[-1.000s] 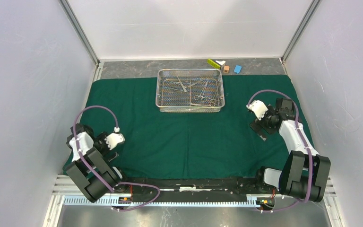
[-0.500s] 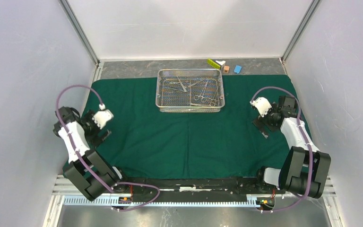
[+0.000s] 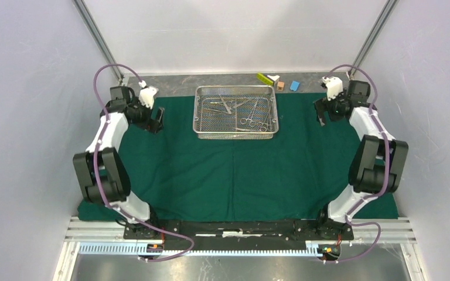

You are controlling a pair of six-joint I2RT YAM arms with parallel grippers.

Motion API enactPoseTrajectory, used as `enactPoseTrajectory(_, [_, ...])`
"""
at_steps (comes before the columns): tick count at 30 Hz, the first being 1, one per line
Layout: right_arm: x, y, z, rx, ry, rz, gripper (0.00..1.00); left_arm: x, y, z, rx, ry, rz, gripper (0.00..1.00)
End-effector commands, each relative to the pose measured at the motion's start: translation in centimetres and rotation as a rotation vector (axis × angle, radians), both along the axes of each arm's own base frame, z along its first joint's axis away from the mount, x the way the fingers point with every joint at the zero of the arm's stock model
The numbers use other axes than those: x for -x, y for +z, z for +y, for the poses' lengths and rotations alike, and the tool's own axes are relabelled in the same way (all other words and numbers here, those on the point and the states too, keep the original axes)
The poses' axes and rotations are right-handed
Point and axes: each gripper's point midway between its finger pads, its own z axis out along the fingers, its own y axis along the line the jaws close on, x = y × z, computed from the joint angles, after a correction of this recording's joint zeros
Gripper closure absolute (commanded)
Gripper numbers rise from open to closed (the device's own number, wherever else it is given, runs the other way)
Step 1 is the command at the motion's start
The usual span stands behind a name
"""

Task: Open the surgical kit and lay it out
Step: Smooth out the surgical kit at the center of the board.

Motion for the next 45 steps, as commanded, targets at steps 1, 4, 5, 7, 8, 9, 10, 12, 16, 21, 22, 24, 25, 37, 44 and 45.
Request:
enactPoseTrajectory(1, [-4.4,-0.5,2.4,-0.073,-0.018,-0.022,0.02,-7.5,1.0,-0.2,0.171,0.249,-0.013,0.0])
enactPoseTrajectory(4, [-6.6,-1.7,3.4,-0.052,-0.016,-0.021,0.02,-10.2,-1.1,-1.1,0.24,0.286,0.067,0.0])
enactPoseTrajectory(5, [-7.2,-2.4,3.6,-0.052,-0.018,-0.012,0.02,-10.9,-1.8,-1.3,0.257,0.302,0.09,0.0])
enactPoseTrajectory(7, [-8.4,-3.2,4.1,-0.056,-0.019,-0.002,0.02,-12.1,-3.1,-1.6,0.271,0.326,0.121,0.0])
enactPoseTrajectory(8, [-8.9,-3.6,4.3,-0.059,-0.017,0.001,0.02,-12.6,-3.7,-1.7,0.273,0.332,0.131,0.0])
enactPoseTrajectory(9, [-9.2,-4.3,4.4,-0.057,-0.018,0.013,0.02,-12.9,-4.3,-1.7,0.261,0.344,0.139,0.0])
enactPoseTrajectory(10, [-9.4,-4.8,4.6,-0.055,-0.016,0.018,0.02,-13.3,-4.7,-1.6,0.239,0.351,0.134,0.0])
enactPoseTrajectory(12, [-9.6,-6.2,4.8,-0.045,-0.015,0.037,0.02,-13.7,-5.5,-1.2,0.171,0.36,0.123,0.0])
enactPoseTrajectory(16, [-9.4,-8.5,5.0,-0.025,-0.006,0.078,0.05,-13.6,-7.3,-1.0,0.046,0.346,0.131,0.01])
enactPoseTrajectory(21, [-8.8,-10.2,4.9,-0.019,-0.007,0.114,0.18,-13.1,-9.1,-1.3,-0.059,0.315,0.183,0.09])
enactPoseTrajectory(22, [-8.6,-10.3,4.9,-0.02,-0.005,0.119,0.21,-13.0,-9.4,-1.5,-0.074,0.303,0.193,0.09])
enactPoseTrajectory(24, [-8.4,-10.5,4.9,-0.021,-0.005,0.127,0.28,-12.7,-10.1,-1.6,-0.121,0.286,0.218,0.12])
enactPoseTrajectory(25, [-8.4,-10.7,5.0,-0.022,-0.004,0.132,0.32,-12.4,-10.7,-1.6,-0.141,0.281,0.239,0.14])
enactPoseTrajectory(37, [-8.4,-10.3,5.1,-0.029,-0.005,0.13,0.86,-11.1,-13.8,-2.6,-0.138,0.214,0.437,0.73])
enactPoseTrajectory(44, [-9.3,-10.3,4.6,-0.016,-0.028,0.121,1.0,-12.5,-13.1,-3.3,-0.092,0.221,0.436,0.98])
enactPoseTrajectory(45, [-9.4,-10.5,4.5,-0.01,-0.035,0.122,1.0,-12.7,-13.0,-3.3,-0.089,0.226,0.435,0.98])
